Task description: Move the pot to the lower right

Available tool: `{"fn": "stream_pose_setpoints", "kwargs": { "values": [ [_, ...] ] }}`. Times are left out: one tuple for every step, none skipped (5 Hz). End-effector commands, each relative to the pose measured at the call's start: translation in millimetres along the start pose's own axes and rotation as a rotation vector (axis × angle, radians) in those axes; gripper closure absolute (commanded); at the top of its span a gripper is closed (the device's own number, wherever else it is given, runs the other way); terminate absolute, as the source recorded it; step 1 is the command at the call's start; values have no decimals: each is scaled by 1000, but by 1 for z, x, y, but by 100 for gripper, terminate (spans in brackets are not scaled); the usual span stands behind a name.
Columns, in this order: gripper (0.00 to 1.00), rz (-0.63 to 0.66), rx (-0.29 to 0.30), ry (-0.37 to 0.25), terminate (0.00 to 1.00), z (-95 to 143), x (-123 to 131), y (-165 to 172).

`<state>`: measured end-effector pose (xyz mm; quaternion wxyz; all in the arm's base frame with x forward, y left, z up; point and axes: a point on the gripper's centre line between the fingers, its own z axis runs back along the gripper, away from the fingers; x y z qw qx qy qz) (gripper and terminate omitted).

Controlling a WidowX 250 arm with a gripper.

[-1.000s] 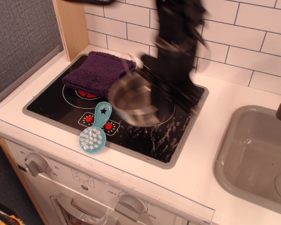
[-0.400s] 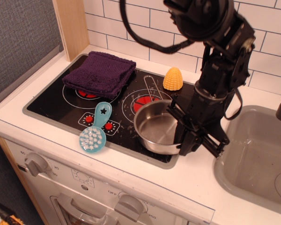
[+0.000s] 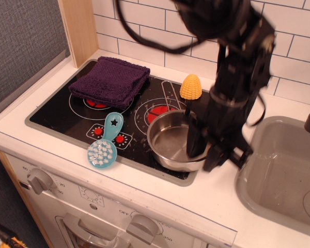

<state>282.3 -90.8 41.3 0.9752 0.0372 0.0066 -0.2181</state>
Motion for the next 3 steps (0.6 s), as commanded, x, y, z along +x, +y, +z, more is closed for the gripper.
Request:
{"fn": "stream_pose_setpoints", "kwargs": {
  "values": [
    [0,123,12,-199,0,69,-28,-1],
    [0,295,24,-156,0,64,-36,-1],
    [0,295,24,-156,100,64,-36,-1]
  ]
}}
